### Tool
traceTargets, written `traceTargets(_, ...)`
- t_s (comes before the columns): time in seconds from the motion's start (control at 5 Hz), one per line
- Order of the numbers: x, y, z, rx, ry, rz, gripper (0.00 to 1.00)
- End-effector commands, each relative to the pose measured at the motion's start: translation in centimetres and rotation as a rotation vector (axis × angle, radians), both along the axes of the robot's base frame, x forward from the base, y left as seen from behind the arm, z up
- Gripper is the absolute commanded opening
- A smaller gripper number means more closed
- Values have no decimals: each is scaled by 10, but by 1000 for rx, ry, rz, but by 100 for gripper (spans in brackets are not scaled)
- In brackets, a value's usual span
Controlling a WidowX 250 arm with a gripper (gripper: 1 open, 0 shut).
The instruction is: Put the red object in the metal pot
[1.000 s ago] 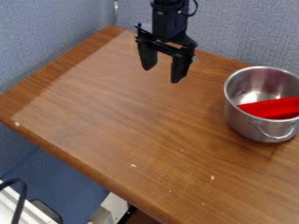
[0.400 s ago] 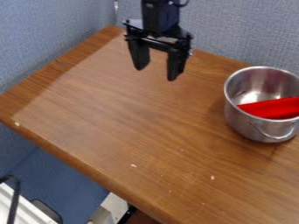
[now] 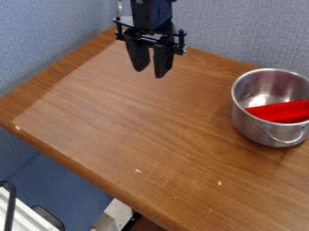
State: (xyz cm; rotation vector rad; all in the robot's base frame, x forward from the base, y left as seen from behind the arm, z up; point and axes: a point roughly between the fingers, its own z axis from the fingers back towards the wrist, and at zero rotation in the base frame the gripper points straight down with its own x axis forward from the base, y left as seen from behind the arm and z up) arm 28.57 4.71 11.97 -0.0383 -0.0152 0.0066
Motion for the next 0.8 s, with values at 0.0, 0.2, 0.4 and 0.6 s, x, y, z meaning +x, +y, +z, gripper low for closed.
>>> traceTargets(0.0,13,1,28,44,-105,-39,100)
traceTargets(0.2,14,-7,34,35,-104,-45,100)
traceTargets(0.4,14,-10,30,26,-93,-55,100)
traceTargets(0.6,15,-10,26,25,-83,-62,100)
